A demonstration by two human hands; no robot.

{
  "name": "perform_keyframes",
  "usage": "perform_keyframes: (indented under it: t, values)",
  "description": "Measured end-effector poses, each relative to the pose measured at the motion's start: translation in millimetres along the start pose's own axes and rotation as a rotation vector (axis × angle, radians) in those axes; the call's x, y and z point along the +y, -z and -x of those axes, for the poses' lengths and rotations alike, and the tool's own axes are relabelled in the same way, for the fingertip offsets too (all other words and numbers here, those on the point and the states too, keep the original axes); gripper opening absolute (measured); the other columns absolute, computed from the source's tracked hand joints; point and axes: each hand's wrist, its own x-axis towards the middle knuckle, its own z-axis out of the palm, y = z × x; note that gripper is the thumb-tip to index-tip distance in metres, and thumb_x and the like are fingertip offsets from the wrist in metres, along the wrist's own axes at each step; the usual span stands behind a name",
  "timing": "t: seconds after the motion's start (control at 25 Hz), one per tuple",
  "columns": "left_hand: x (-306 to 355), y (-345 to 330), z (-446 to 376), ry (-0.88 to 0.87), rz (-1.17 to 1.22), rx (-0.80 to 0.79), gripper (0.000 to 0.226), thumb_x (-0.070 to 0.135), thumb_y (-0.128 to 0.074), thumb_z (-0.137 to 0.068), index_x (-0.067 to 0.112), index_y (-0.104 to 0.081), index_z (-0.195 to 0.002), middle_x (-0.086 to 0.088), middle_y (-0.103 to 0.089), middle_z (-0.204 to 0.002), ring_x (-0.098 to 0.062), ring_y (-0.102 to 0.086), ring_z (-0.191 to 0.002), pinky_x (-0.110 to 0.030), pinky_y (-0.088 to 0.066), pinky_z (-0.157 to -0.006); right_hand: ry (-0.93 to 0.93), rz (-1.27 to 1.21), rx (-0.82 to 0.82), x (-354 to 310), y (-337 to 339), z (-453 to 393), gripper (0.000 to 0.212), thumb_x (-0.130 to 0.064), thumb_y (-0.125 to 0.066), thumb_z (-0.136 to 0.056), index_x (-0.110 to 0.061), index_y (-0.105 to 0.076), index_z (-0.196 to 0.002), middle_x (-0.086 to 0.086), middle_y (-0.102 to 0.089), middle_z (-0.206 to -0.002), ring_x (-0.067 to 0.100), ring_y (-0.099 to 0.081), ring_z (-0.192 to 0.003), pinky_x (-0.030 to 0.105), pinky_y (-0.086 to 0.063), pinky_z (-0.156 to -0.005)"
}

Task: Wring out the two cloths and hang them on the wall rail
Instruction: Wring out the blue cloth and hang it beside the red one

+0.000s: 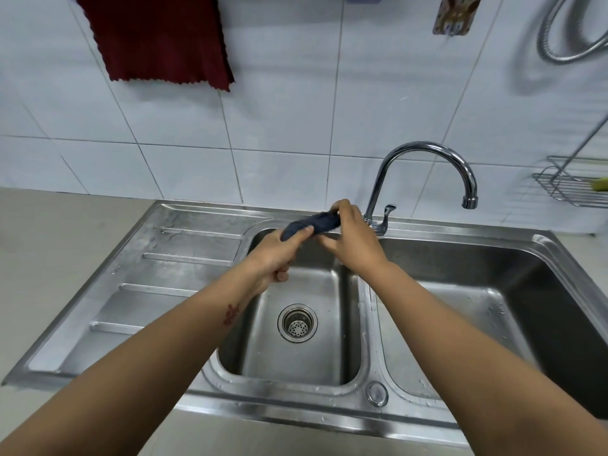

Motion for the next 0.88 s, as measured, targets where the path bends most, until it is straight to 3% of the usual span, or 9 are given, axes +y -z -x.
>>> perform_keyframes:
  t: [0.12,0.24,0.32,0.4,0.48,0.6,0.68,0.76,0.88]
  values:
    - [-3,6,-9,0.048,0.012,0.053,0.045,0.066,-0.042,-0.088,0.026,-0.058,-0.099,0.002,-0.040,-0.059,-0.009,-0.026,-0.041,-0.018,-0.025,-0.039,-0.107,-0.261,-0.045,5,-2,-3,0.047,-0.042,-0.068,-0.078,-0.024,-0.049,-0.117,0.000,-0.055,-0.112,0.015,-0.059,-0.092,0.043,-0.054,-0.083]
    - [-6,4,-10,0.012,-0.025,0.042,0.036,0.054,-0.037,-0.096,0.025,-0.056,-0.105,0.001,-0.044,-0.064,-0.010,-0.030,-0.047,-0.020,-0.027,-0.045,-0.217,-0.432,0.011,3,1,-8,0.020,-0.040,-0.062,-0.086,-0.023,-0.058,-0.095,0.001,-0.063,-0.099,0.023,-0.063,-0.091,0.044,-0.053,-0.084]
    - [-9,2,-9,-0.056,-0.095,0.050,0.031,0.045,-0.040,-0.098,0.019,-0.055,-0.106,0.000,-0.047,-0.071,-0.012,-0.035,-0.053,-0.022,-0.030,-0.048,-0.202,-0.362,0.032,6,4,-12,0.009,-0.024,-0.061,-0.090,-0.018,-0.057,-0.084,0.006,-0.065,-0.096,0.026,-0.062,-0.092,0.037,-0.049,-0.083]
    - [-13,2,-9,-0.115,-0.189,0.066,0.024,0.041,-0.048,-0.096,0.018,-0.054,-0.099,0.000,-0.051,-0.076,-0.013,-0.040,-0.059,-0.024,-0.035,-0.051,-0.188,-0.257,0.043,7,6,-12,0.010,-0.022,-0.062,-0.088,-0.021,-0.057,-0.079,0.006,-0.063,-0.096,0.027,-0.060,-0.095,0.038,-0.048,-0.084]
    - [-16,4,-10,-0.181,-0.311,0.094,0.020,0.042,-0.064,-0.080,0.026,-0.055,-0.088,-0.002,-0.059,-0.087,-0.015,-0.051,-0.069,-0.027,-0.045,-0.059,-0.184,-0.218,0.059,6,8,-11,0.012,-0.027,-0.059,-0.086,-0.029,-0.055,-0.075,0.001,-0.063,-0.094,0.027,-0.057,-0.098,0.045,-0.047,-0.087]
    - [-21,8,-17,-0.176,-0.553,0.057,0.042,0.053,-0.069,-0.047,0.041,-0.053,-0.083,-0.004,-0.063,-0.102,-0.026,-0.061,-0.097,-0.043,-0.053,-0.086,-0.111,-0.263,0.052,0,6,-8,0.010,-0.031,-0.055,-0.086,-0.032,-0.051,-0.077,-0.003,-0.066,-0.085,0.027,-0.059,-0.092,0.048,-0.047,-0.087]
    - [-15,6,-14,-0.191,-0.433,-0.005,0.048,0.058,-0.071,-0.057,0.043,-0.053,-0.099,-0.001,-0.065,-0.104,-0.023,-0.061,-0.104,-0.043,-0.051,-0.093,-0.079,-0.304,0.034,-7,8,-8,0.012,-0.030,-0.054,-0.089,-0.032,-0.049,-0.079,0.003,-0.067,-0.080,0.027,-0.060,-0.085,0.046,-0.049,-0.082]
    - [-7,2,-10,-0.259,-0.272,-0.046,0.038,0.046,-0.069,-0.079,0.035,-0.055,-0.113,0.001,-0.067,-0.105,-0.017,-0.063,-0.103,-0.036,-0.051,-0.093,-0.059,-0.328,-0.003,-15,12,-9,0.012,-0.029,-0.053,-0.092,-0.029,-0.049,-0.081,0.009,-0.066,-0.075,0.025,-0.058,-0.072,0.041,-0.047,-0.075]
    - [3,-2,-7,-0.433,-0.268,0.015,0.010,0.027,-0.063,-0.090,0.017,-0.063,-0.094,0.003,-0.066,-0.092,-0.012,-0.060,-0.089,-0.027,-0.046,-0.085,-0.060,-0.281,-0.029,-24,18,-11,0.012,-0.031,-0.054,-0.093,-0.025,-0.050,-0.083,0.001,-0.058,-0.060,0.017,-0.048,-0.058,0.035,-0.040,-0.062]
